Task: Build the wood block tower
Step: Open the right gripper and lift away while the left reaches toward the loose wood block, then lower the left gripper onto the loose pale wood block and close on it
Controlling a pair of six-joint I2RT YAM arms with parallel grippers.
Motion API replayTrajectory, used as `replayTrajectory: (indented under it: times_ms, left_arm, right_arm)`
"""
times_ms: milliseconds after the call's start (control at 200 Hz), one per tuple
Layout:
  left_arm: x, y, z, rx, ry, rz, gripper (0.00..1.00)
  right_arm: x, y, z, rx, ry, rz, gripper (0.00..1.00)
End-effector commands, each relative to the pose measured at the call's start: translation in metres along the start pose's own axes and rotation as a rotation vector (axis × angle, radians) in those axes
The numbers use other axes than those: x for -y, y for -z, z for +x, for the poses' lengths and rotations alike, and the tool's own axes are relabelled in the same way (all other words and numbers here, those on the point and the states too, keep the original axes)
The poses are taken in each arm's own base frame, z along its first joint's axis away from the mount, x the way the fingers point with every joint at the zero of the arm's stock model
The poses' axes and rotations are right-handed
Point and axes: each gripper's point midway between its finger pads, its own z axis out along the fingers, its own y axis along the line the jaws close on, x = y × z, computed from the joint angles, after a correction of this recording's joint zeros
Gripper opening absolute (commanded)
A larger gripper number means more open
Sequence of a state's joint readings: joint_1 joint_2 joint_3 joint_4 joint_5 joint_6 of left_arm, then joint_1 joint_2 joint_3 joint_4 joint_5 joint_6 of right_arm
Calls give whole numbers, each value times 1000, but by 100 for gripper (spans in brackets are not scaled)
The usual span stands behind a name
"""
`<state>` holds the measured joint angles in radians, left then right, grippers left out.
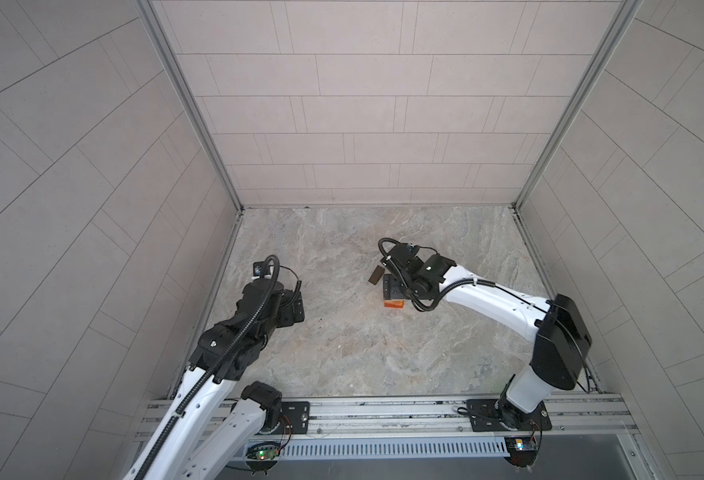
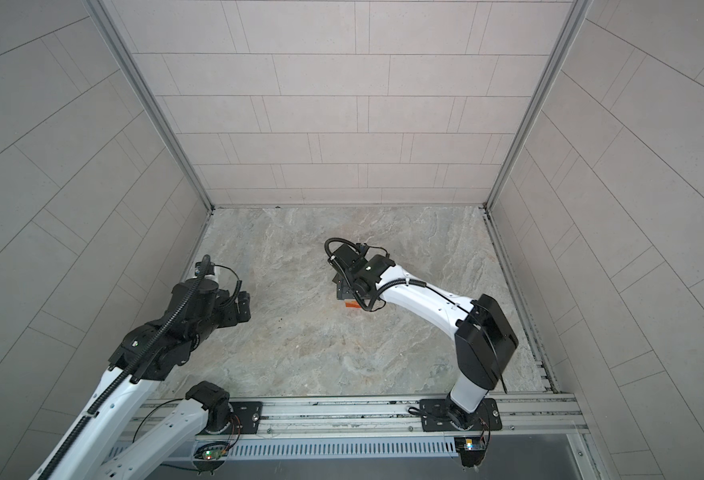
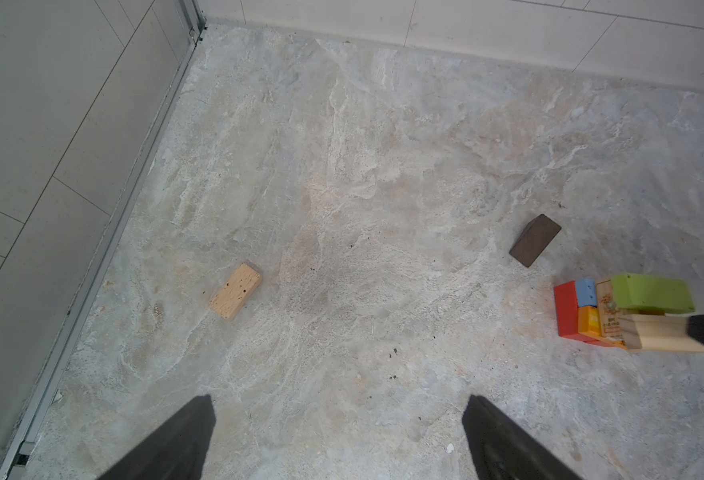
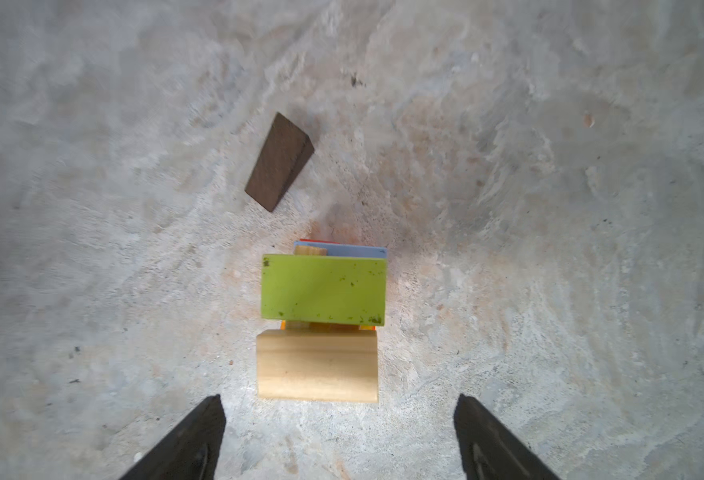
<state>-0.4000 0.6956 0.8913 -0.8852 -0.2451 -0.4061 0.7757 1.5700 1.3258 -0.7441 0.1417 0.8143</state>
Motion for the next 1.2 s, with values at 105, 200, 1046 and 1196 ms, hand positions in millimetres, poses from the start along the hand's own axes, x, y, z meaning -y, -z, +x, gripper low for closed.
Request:
replayTrajectory:
  times_ms: [105,200,1046,1196]
  left_arm:
    - [-8,5,-5,8,49,-41,100]
    - [2,-5,2,-45,101,-16,96]
    - [-79,-125,1,-615,204,-185,95]
    - [-103,-146,25,-733,337,-283,95]
  right_arm:
    - [-1,37,-6,146,81,-169,96]
    - [-3,48,-5,184,109,-247,98]
    - [15,29,45,191,20,-630,100]
    - [16,36,42,218,-1,-651,100]
